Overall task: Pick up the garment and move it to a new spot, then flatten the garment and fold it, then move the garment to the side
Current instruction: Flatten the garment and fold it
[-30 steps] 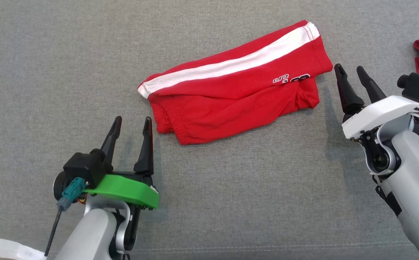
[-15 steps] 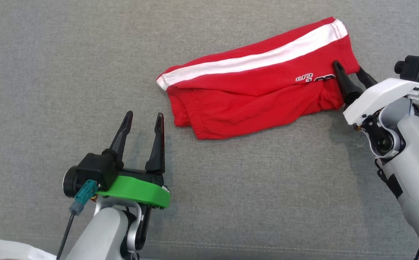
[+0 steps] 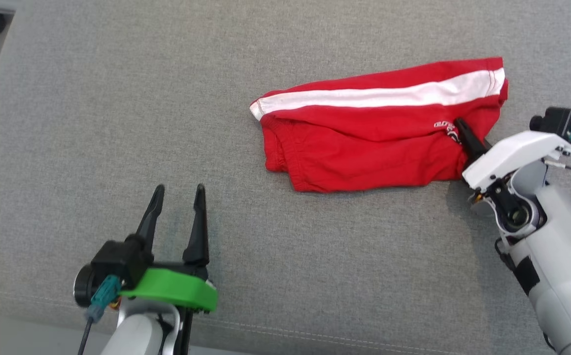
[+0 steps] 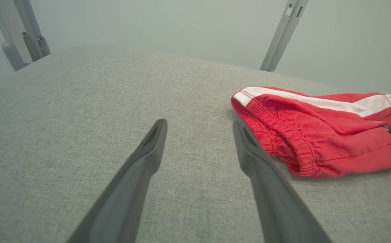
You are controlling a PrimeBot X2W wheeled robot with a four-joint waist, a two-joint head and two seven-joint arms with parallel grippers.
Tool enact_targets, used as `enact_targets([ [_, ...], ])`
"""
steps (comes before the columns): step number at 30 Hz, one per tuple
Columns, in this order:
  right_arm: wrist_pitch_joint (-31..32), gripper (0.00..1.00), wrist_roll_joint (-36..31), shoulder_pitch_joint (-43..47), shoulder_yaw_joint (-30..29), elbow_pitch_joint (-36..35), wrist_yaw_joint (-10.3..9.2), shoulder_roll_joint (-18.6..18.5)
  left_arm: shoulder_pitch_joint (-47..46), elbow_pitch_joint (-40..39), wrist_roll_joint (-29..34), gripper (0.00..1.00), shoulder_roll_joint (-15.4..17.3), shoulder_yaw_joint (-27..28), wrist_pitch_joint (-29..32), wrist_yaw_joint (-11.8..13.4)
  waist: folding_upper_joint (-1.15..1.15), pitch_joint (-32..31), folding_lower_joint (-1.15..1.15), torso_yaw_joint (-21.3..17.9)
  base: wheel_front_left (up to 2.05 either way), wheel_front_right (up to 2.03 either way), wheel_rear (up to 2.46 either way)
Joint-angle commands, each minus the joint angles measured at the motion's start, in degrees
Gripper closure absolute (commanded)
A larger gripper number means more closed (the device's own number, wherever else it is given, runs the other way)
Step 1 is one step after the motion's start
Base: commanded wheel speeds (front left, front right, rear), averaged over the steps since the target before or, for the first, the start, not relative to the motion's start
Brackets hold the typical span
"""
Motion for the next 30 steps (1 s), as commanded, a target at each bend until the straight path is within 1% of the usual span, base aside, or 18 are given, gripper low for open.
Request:
enact_targets([
  [1, -0.2, 1.0, 1.27, 3.84, -0.14, -0.12, -0.09, 0.49, 2.52, -0.12, 0.83, 0.0, 0.89, 0.6, -0.13, 0.41, 0.0, -5.23, 0.0, -3.37, 0.0, 0.0, 0.0],
  [3, -0.31, 1.0, 3.31, 7.41, -1.18, -2.15, -0.11, -0.1, 5.6, -0.93, 1.05, 0.0, 1.5, 1.38, -0.14, 0.82, 0.0, -7.75, 0.0, -4.81, 0.0, 0.0, 0.0],
  [5, -0.03, 1.0, 4.77, 10.85, -2.34, -4.2, -0.11, -1.69, 8.45, -2.16, 1.11, 0.0, 2.13, 1.87, -0.15, 1.16, 0.0, -9.53, 0.0, -5.93, 0.0, 0.0, 0.0],
  [9, 0.41, 1.0, 5.39, 14.84, -4.76, -6.36, -0.06, -4.62, 12.73, -5.07, 1.39, 0.0, 2.94, 2.84, -0.14, 2.08, 0.0, -10.84, 0.0, -7.24, 0.0, 0.0, 0.0],
  [12, 0.79, 1.0, 5.77, 15.76, -6.89, -6.36, -0.06, -5.53, 14.59, -6.55, 1.67, 0.0, 3.14, 3.09, -0.15, 2.42, 0.0, -10.83, 0.0, -7.49, 0.0, 0.0, 0.0],
  [16, 0.03, 1.0, 4.43, 14.64, -9.08, -6.03, -0.05, -7.3, 15.29, -7.06, 1.98, 0.0, 2.97, 2.53, -0.14, 2.23, 0.0, -10.45, 0.0, -7.09, 0.0, 0.0, 0.0],
  [20, -0.56, 1.0, 2.55, 12.79, -11.25, -8.39, -0.05, -8.88, 15.51, -7.28, 1.77, 0.0, 2.24, 2.57, -0.14, 2.22, 0.0, -9.99, 0.0, -6.02, 0.0, 0.0, 0.0],
  [23, 0.57, 1.0, 1.11, 11.9, -11.09, -12.88, -0.05, -7.87, 15.61, -7.02, 1.6, 0.0, 1.48, 2.52, -0.14, 2.05, 0.0, -9.87, 0.0, -5.28, 0.0, 0.0, 0.0],
  [25, 1.89, 1.0, 0.04, 11.75, -10.03, -16.37, -0.05, -6.28, 15.51, -6.59, 1.33, 0.0, 0.84, 2.35, -0.15, 1.93, 0.0, -9.73, 0.0, -4.78, 0.0, 0.0, 0.0],
  [27, 3.55, 1.0, -1.77, 12.22, -8.32, -19.54, -0.05, -4.21, 15.13, -6.24, 1.39, 0.0, 0.32, 2.13, -0.14, 1.79, 0.0, -9.49, 0.0, -4.35, 0.0, 0.0, 0.0],
  [30, 6.13, 1.0, -5.24, 13.49, -5.33, -21.91, -0.05, -0.47, 14.52, -5.62, 1.43, 0.0, -0.32, 2.06, -0.15, 1.34, 0.0, -9.1, 0.0, -3.68, 0.0, 0.0, 0.0],
])
